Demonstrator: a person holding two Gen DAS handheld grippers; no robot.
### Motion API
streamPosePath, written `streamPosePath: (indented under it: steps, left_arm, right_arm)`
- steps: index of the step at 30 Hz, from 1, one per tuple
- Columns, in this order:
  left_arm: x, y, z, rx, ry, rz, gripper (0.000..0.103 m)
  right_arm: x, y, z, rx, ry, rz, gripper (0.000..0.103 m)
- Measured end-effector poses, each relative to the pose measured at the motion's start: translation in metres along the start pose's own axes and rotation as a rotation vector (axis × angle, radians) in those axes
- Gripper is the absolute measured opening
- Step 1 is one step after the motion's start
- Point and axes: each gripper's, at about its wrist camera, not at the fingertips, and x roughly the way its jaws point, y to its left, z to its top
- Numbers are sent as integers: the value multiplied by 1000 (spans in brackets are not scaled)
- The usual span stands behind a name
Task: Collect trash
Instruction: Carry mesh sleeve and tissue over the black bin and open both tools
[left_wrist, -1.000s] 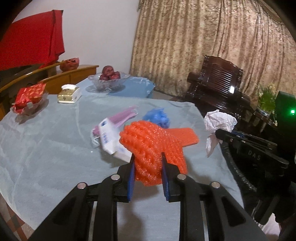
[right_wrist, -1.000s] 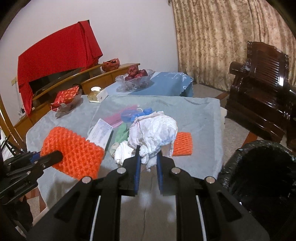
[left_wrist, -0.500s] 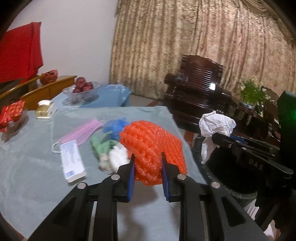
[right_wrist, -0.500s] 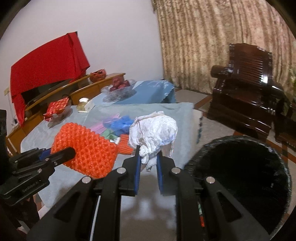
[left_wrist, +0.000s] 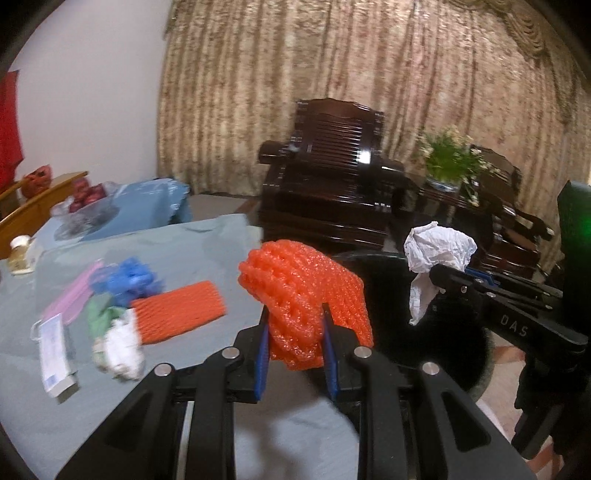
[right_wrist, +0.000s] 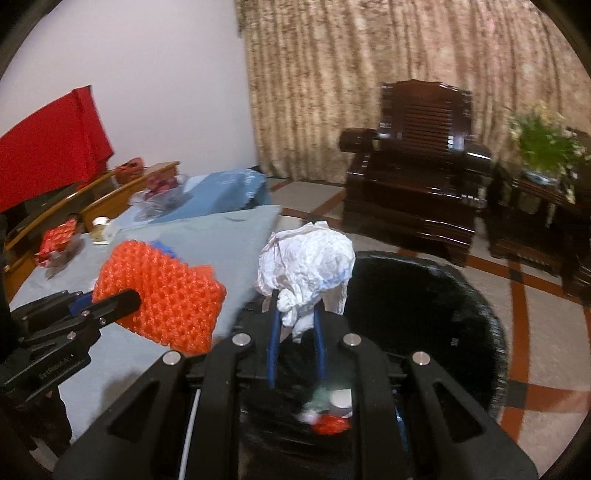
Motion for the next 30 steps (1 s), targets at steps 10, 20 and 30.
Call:
streamPosePath:
  steps: [10, 20, 30]
  left_arm:
    - [40, -45, 7, 44, 24, -64, 25]
    - [73, -69, -1, 82, 88, -97, 25]
    - [84, -72, 1, 87, 117, -117, 36]
  right_arm:
    - [0, -51, -22, 41, 28, -100, 15]
    - [15, -66, -44, 68, 92, -130, 19]
    - [19, -72, -51, 79, 118, -158, 30]
